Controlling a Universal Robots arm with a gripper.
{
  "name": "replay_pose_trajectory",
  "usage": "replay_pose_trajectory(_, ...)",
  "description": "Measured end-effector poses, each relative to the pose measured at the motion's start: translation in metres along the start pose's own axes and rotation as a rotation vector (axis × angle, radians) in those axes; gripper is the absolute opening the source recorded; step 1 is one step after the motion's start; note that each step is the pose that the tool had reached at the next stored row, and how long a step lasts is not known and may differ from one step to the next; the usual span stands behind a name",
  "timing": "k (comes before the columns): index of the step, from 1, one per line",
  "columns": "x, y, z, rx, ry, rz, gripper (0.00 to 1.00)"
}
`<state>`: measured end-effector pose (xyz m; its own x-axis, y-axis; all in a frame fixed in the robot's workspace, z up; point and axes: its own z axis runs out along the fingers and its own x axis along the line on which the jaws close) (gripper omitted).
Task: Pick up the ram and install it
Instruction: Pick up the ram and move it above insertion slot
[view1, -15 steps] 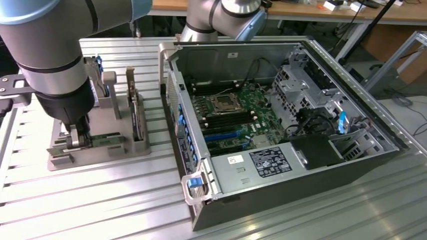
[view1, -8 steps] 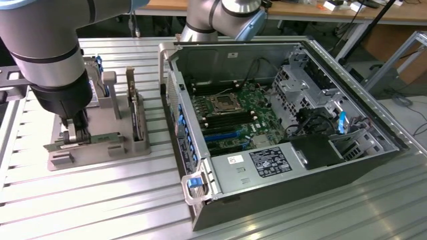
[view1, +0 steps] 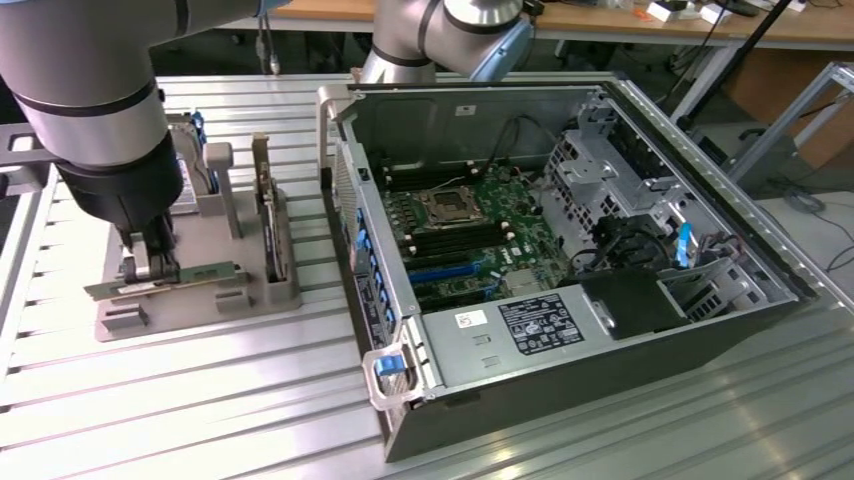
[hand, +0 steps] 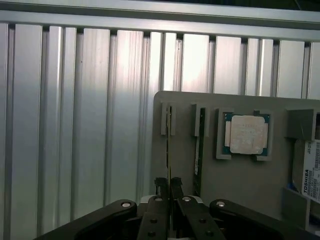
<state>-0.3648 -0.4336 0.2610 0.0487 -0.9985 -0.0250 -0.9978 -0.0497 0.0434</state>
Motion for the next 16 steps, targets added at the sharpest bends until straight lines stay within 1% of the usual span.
replay_pose_trajectory(6,0.000,0.0005,-0.0109,-0.0001,0.0000,0.000,0.13)
replay_pose_trajectory(8,0.000,0.0008,-0.0170,0.0000,0.0001,0.000,0.13)
replay_pose_trajectory(11,-0.001,0.0010,-0.0232,-0.0001,0.0000,0.000,0.13)
replay_pose_trajectory(16,-0.001,0.0012,-0.0280,0.0000,0.0000,0.000,0.13)
